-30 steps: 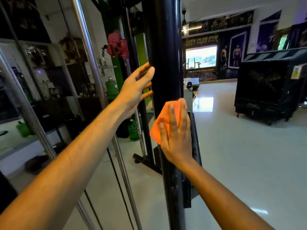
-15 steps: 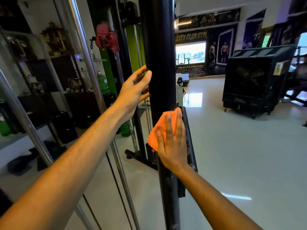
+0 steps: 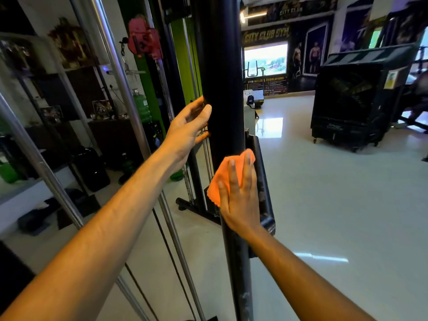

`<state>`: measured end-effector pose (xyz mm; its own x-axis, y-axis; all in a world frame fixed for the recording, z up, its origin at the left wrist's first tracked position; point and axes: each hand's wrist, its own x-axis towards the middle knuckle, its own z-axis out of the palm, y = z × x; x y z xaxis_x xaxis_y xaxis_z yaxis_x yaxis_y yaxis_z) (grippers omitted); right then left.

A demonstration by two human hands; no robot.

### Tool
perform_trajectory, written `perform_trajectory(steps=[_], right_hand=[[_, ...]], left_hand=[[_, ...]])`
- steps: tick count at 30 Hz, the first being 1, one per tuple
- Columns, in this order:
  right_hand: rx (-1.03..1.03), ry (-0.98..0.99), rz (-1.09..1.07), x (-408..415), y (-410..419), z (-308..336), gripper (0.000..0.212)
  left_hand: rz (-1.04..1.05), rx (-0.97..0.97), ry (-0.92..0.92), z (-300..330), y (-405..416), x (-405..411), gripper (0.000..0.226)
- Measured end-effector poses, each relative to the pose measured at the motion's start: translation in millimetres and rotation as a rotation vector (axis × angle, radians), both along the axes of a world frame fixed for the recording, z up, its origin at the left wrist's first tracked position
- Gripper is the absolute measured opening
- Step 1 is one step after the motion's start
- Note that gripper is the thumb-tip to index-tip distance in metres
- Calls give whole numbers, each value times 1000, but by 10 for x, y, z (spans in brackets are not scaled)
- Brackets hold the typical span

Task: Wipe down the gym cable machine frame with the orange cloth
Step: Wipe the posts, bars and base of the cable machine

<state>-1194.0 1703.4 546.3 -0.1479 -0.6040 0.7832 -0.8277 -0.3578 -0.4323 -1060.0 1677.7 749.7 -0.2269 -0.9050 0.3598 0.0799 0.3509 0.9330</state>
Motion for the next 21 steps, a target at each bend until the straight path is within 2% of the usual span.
perform_trajectory(steps=[2,7,9,15,21], right_hand=[[0,-8,16,-10,26,44,84],[-136,-21,-15,-8,-73,848,69],[-131,-17,-24,-14,-105,793,70],[28,32,50,-38,78,-338,78],[-68,-71,98,-54,-57,381,76]], left_hand=[[-3,17,-5,-55,39,2,34],[-4,36,-8,-91,56,6,33],[1,36,-9,-113,58,12,32],[17,64,-29,-351,104,22,31],[33,111,-29,-545,115,-5,33]])
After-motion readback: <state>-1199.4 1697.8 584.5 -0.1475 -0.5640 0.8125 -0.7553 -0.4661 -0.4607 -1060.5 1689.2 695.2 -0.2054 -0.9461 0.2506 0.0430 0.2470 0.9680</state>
